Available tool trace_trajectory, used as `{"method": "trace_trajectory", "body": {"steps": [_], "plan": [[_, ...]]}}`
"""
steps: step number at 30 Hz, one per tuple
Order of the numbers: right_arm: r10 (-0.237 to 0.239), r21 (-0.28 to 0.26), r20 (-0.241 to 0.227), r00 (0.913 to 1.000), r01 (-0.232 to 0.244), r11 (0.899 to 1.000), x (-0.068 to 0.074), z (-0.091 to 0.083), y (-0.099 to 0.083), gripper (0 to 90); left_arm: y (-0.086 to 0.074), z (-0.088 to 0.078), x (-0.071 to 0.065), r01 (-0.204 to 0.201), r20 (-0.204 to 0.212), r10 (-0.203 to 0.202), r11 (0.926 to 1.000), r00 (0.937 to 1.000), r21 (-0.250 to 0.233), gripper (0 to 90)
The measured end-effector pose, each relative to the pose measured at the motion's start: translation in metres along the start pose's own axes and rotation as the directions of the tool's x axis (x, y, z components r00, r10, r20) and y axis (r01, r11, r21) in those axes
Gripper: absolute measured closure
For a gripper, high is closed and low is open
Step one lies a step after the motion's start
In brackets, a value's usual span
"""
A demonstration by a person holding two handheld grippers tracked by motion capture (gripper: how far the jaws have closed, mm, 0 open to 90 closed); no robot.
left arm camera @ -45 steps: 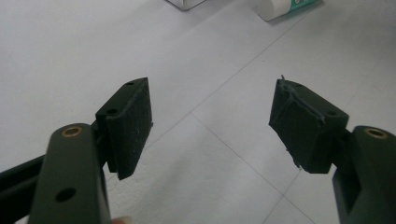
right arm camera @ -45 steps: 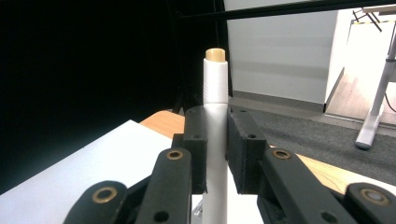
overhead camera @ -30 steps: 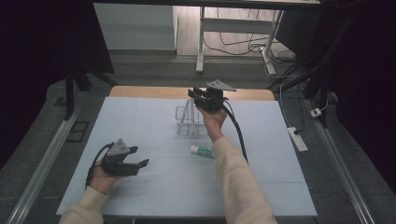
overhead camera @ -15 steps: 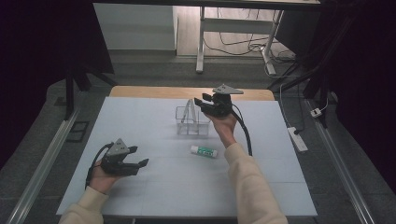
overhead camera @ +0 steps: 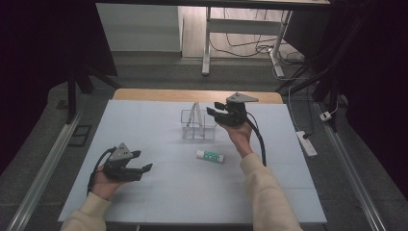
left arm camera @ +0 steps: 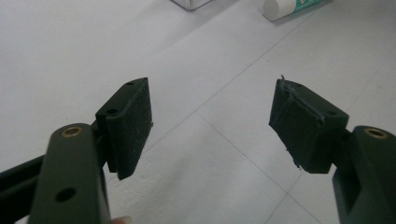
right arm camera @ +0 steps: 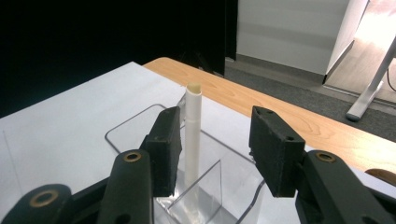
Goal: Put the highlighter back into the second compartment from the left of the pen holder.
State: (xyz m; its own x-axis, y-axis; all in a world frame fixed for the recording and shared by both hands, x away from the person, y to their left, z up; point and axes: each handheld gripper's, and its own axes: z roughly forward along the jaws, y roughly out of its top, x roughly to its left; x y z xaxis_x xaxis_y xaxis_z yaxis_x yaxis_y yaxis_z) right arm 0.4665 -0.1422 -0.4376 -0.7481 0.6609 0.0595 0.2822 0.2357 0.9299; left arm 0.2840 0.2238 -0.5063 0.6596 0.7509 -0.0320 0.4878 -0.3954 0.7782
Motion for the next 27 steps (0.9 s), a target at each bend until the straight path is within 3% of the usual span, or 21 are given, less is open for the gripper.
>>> {"method": "trace_trajectory", "body": {"steps": [15,27], "plan": [[-0.042,0.072,-0.051,0.9978,0.046,0.996,0.003,-0.014,-0.006,49.8,0.000,-0.001,0.000,-0.002,-0.004,0.002,1.0000,1.0000,0.001,29.9],[-0.071,0.188,-0.108,0.9916,0.091,0.978,0.005,-0.032,-0.005,46.9,0.000,-0.001,0.000,-0.005,-0.001,0.005,1.0000,1.0000,0.005,29.9]]}}
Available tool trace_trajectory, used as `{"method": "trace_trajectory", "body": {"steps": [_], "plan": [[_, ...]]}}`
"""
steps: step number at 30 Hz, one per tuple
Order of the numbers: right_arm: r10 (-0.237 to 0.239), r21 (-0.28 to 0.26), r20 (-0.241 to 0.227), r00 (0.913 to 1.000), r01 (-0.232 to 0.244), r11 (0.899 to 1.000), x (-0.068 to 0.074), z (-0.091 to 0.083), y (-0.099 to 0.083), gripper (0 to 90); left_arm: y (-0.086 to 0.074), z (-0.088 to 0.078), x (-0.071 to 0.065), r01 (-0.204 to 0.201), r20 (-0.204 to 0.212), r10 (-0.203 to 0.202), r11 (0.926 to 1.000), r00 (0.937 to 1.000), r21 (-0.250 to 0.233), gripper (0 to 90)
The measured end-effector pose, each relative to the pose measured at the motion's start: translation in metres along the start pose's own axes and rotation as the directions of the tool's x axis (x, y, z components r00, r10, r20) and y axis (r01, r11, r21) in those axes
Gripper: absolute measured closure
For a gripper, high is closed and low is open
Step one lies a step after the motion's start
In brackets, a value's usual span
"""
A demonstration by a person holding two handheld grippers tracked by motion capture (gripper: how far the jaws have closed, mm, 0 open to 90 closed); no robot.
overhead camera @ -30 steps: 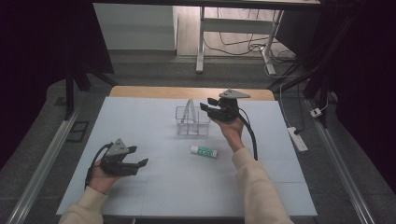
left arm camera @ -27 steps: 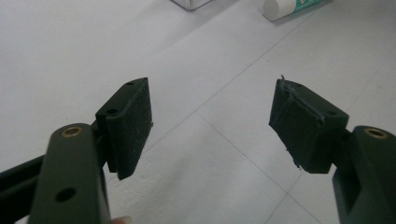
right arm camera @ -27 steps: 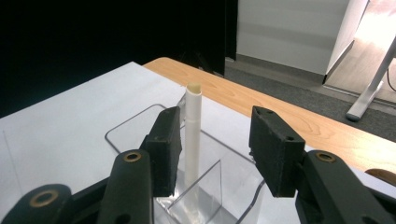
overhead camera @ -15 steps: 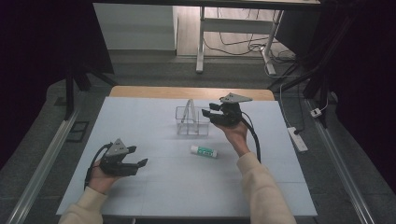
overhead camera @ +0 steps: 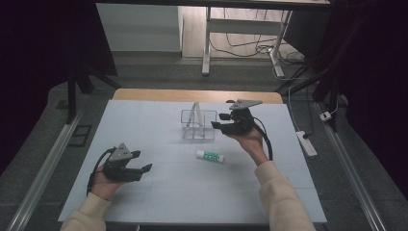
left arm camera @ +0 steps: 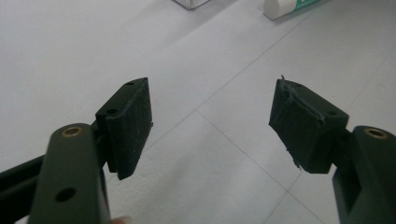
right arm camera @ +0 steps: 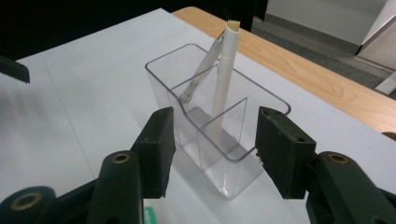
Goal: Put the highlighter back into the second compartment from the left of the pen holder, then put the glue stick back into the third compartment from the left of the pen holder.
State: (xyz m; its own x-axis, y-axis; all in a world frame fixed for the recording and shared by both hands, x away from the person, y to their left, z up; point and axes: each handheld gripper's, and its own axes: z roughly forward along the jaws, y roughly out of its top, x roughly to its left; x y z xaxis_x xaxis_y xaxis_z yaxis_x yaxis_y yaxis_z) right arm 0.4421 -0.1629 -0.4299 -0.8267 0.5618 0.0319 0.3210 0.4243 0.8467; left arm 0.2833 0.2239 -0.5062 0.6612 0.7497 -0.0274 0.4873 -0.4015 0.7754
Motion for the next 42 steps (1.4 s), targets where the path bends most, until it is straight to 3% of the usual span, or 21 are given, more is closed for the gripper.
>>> {"method": "trace_trajectory", "body": {"steps": [11,20,42], "plan": [[-0.043,0.083,-0.060,0.9973,0.048,0.995,0.004,-0.001,0.002,46.5,0.000,0.000,0.000,0.000,0.002,0.000,1.0000,1.0000,0.002,29.9],[-0.076,0.177,-0.096,0.9925,0.092,0.980,0.011,0.010,0.002,45.4,0.000,0.000,0.000,-0.001,-0.001,0.001,1.0000,1.0000,0.000,29.9],[-0.094,0.254,-0.157,0.9831,0.132,0.958,0.023,0.037,-0.003,44.9,0.000,-0.001,0.000,-0.001,-0.002,0.001,1.0000,1.0000,0.000,29.9]]}}
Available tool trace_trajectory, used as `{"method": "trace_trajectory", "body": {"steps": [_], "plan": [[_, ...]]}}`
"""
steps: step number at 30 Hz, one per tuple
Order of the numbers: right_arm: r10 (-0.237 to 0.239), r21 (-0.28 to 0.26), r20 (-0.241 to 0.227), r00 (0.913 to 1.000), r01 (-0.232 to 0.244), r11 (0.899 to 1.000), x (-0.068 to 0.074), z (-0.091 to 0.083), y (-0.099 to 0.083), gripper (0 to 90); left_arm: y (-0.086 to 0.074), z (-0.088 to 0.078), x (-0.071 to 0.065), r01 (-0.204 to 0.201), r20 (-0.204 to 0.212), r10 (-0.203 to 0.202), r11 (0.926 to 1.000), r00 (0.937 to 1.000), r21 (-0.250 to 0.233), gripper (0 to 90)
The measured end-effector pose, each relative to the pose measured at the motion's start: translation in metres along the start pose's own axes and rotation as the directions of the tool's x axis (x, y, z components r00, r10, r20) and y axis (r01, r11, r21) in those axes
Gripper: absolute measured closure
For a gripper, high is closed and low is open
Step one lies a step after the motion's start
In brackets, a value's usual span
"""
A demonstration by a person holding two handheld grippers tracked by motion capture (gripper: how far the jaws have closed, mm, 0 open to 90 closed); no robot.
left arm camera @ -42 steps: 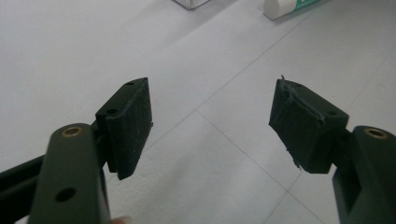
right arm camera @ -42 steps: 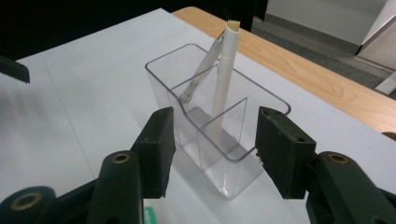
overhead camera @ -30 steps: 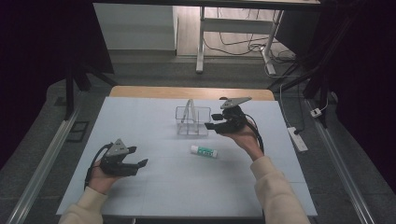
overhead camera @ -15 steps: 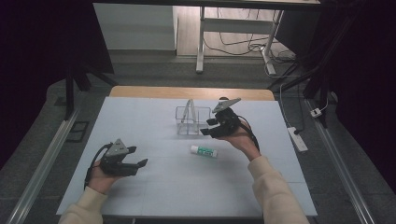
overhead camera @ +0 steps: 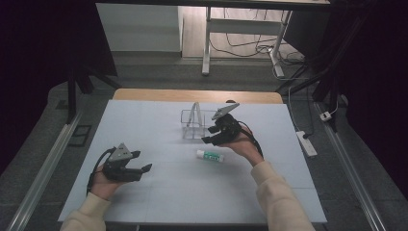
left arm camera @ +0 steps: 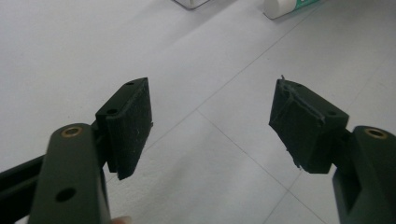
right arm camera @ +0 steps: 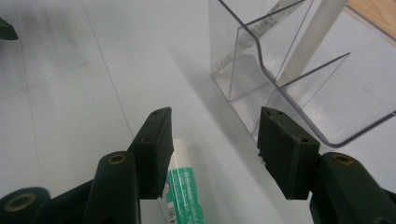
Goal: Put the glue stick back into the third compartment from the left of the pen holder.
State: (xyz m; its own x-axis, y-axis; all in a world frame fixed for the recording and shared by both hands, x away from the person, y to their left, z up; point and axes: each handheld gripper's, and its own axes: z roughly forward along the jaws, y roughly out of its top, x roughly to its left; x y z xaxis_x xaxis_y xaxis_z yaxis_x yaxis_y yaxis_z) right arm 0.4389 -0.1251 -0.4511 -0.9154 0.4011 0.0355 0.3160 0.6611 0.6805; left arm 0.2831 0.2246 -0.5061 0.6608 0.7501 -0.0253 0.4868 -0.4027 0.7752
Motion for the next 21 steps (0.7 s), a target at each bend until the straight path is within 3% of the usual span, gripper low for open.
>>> {"method": "trace_trajectory", "body": {"steps": [21], "plan": [[0.008,0.071,-0.029,0.9996,-0.005,0.997,0.001,0.022,-0.001,43.4,0.000,0.001,0.000,-0.002,0.003,0.002,1.0000,1.0000,0.004,29.8]]}}
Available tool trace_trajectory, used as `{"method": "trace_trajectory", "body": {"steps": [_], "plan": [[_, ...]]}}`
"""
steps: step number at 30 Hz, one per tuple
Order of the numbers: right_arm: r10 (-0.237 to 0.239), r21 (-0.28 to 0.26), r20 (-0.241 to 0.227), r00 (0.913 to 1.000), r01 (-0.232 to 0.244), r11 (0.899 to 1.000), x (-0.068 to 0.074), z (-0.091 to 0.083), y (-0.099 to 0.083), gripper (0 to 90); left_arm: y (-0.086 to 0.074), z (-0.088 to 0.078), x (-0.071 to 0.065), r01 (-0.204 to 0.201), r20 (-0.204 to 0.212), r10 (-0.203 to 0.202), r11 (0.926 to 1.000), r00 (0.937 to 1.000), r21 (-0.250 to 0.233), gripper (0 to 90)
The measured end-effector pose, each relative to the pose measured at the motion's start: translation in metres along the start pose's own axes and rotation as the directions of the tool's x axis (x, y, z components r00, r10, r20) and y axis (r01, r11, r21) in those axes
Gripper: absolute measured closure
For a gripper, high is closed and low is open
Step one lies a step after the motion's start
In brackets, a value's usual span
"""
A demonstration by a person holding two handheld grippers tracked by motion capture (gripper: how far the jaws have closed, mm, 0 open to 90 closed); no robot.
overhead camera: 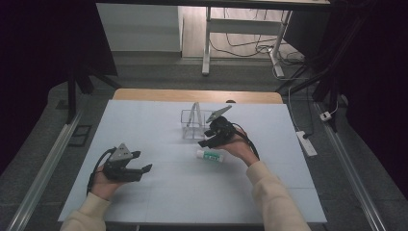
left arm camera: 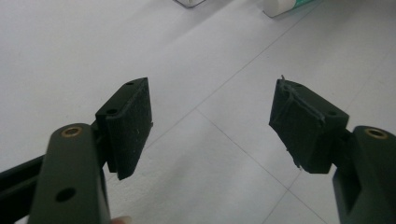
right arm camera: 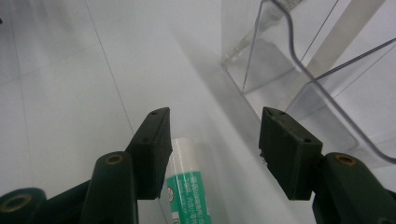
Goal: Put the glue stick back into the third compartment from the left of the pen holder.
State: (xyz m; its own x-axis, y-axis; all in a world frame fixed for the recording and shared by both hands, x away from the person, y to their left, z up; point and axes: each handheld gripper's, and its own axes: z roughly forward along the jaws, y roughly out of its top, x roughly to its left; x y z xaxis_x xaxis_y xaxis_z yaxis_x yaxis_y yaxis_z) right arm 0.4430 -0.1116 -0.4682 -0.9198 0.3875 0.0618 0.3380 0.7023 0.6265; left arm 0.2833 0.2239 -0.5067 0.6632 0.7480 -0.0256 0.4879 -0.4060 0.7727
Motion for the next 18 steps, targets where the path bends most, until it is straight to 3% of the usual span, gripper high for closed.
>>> {"method": "trace_trajectory", "body": {"steps": [18], "plan": [[-0.016,0.109,-0.035,0.9993,0.020,0.994,0.002,0.023,-0.003,41.8,0.000,0.000,0.000,-0.004,0.004,0.004,1.0000,1.0000,0.004,29.8]]}}
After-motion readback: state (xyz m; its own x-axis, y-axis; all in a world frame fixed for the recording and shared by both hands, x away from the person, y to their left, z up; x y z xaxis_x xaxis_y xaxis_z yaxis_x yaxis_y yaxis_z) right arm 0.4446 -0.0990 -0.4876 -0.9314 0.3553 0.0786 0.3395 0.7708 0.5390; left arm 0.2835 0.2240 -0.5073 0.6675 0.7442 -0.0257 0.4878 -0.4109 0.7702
